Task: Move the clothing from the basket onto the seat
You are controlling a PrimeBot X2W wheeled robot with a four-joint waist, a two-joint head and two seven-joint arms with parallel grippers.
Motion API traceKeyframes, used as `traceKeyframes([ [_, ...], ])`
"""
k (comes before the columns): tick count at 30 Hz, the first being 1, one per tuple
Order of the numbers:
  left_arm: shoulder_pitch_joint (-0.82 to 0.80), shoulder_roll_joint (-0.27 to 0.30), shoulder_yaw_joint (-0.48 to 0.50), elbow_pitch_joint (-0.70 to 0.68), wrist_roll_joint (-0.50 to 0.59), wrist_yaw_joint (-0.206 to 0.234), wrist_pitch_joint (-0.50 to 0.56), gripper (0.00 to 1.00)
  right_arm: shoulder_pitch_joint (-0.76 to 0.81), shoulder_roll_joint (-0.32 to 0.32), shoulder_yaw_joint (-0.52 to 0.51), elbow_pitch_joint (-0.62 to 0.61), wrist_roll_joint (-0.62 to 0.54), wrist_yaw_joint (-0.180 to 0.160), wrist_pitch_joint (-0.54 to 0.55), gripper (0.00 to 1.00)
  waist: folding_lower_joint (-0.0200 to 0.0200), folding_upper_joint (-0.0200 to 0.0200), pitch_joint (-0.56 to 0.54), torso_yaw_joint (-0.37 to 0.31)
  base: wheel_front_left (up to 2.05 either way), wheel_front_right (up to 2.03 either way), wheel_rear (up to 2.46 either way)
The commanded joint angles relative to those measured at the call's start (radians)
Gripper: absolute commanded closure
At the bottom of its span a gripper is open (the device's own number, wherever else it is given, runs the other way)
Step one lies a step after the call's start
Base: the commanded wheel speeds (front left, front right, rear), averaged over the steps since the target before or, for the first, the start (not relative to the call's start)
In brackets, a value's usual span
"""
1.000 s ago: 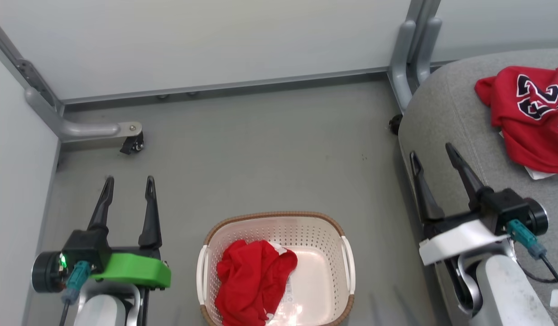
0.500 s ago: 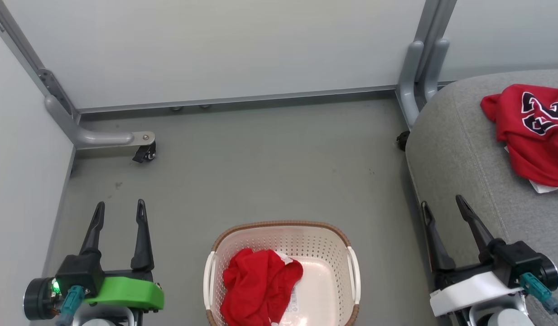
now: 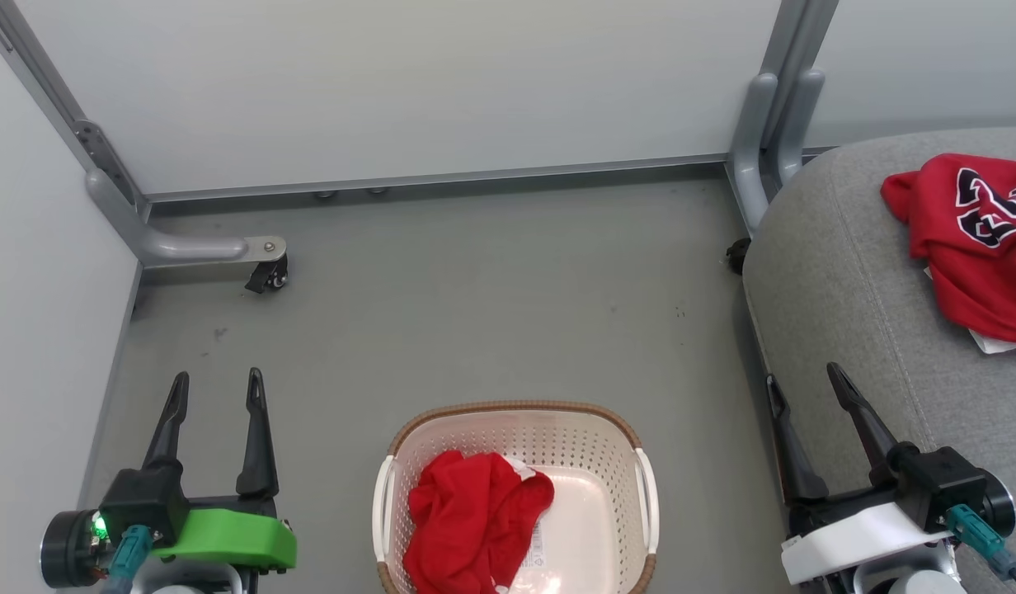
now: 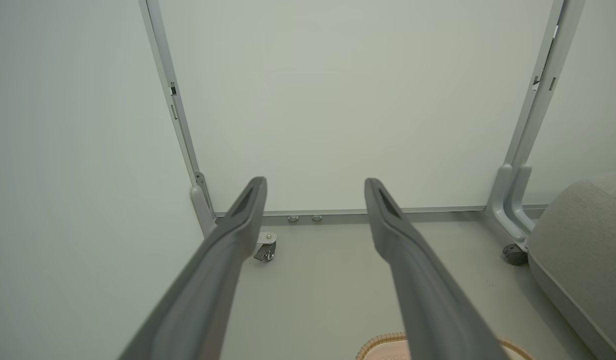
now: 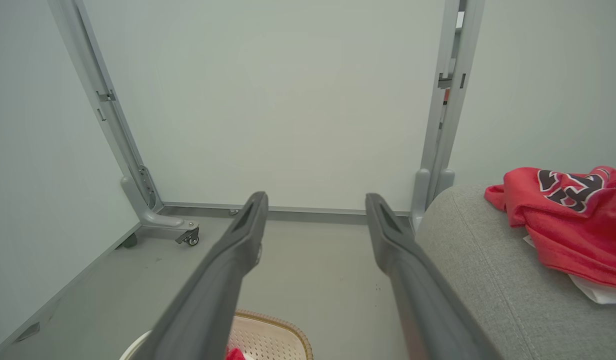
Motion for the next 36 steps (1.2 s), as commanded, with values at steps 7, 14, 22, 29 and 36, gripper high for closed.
traceKeyframes([
  [7, 0.001, -0.011, 0.015, 0.004, 0.019, -0.014, -0.003, 0.00, 0.004, -0.002, 0.003, 0.006, 0.004, -0.001, -0.003, 0.00, 0.0001, 0.0098, 0.003, -0.004, 0.00, 0.00, 0.00],
  [14, -0.050, -0.007, -0.009, 0.018, 0.045, -0.043, -0.003, 0.00, -0.020, -0.002, 0.021, 0.006, 0.006, -0.001, -0.003, 0.00, 0.0001, 0.0098, 0.015, -0.021, 0.00, 0.00, 0.00],
  [22, -0.188, 0.023, -0.088, 0.074, 0.078, -0.083, -0.003, 0.00, -0.079, -0.002, 0.060, -0.013, 0.004, -0.001, -0.003, 0.00, 0.0001, 0.0098, 0.088, -0.077, 0.00, 0.00, 0.00],
  [29, -0.336, 0.060, -0.193, 0.183, 0.081, -0.099, -0.002, 0.00, -0.151, -0.002, 0.096, -0.040, 0.005, -0.001, -0.003, 0.00, 0.0001, 0.0098, 0.196, -0.134, 0.00, 0.00, 0.00],
  [36, -0.479, 0.109, -0.347, 0.340, 0.061, -0.100, -0.002, 0.00, -0.236, -0.002, 0.127, -0.069, 0.006, -0.001, -0.003, 0.00, 0.0001, 0.0098, 0.329, -0.191, 0.00, 0.00, 0.00],
])
